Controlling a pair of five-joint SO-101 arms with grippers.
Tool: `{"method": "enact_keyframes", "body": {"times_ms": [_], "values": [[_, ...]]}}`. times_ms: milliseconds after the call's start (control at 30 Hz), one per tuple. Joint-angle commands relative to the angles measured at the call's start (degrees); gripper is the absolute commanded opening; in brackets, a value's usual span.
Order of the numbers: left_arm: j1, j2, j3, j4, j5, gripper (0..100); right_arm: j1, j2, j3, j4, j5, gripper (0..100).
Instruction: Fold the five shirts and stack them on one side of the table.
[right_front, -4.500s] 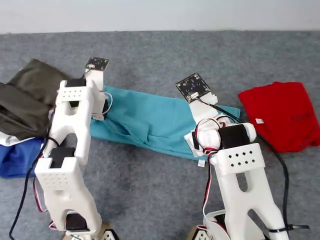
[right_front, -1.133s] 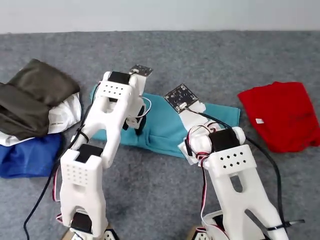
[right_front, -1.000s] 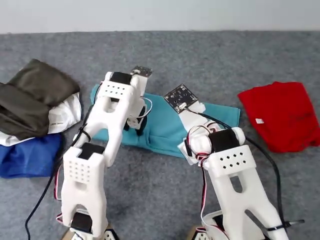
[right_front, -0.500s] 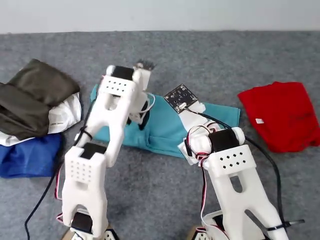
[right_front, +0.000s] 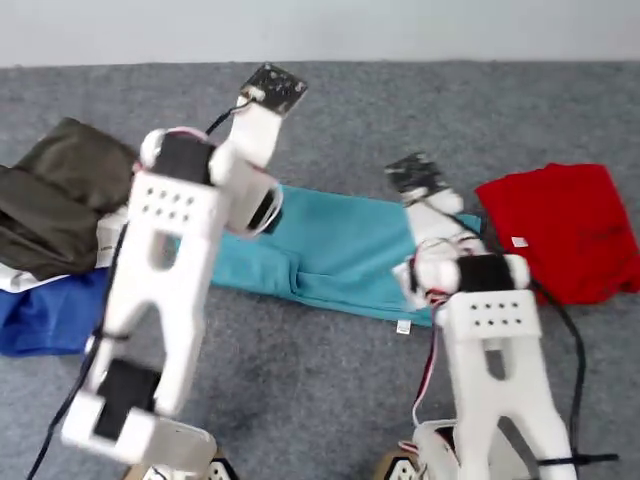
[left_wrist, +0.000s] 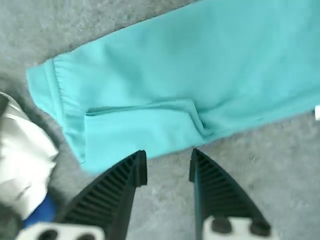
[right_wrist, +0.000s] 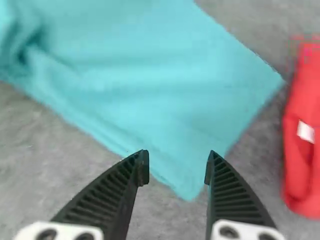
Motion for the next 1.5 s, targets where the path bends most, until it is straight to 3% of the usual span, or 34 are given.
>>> {"method": "enact_keyframes", "body": {"times_ms": [0, 200, 467, 600, 967, 1033, 1167, 1467], "values": [[-2.8, -13.5, 5.0, 1.1, -3.4, 15, 6.5, 4.5, -0.4, -1.6, 0.1, 19.8], [-8.8, -30.6, 17.3, 1.1, -3.4, 15, 13.7, 18.2, -4.3, -2.8, 0.4, 22.0], [-10.5, -45.0, 38.0, 1.1, -1.0, 15, 14.3, 34.0, -16.0, -3.0, -2.7, 22.9], [-10.2, -47.5, 40.0, 1.0, 3.5, 15, 13.4, 41.5, -21.0, -3.3, -4.0, 22.8], [-10.2, -47.6, 40.0, 1.0, 3.8, 15, 4.1, 58.2, -28.7, -2.6, -3.6, 22.5], [-10.2, -47.6, 40.0, 1.0, 3.8, 15, 3.6, 58.5, -28.7, -2.6, -3.6, 18.8], [-10.2, -47.6, 40.1, 1.0, 3.8, 15, 3.7, 58.6, -29.6, -2.6, -3.7, 0.4], [-10.1, -47.7, 42.7, 1.0, 3.8, 15, 3.8, 58.7, -36.2, 7.5, -3.9, 0.9]]}}
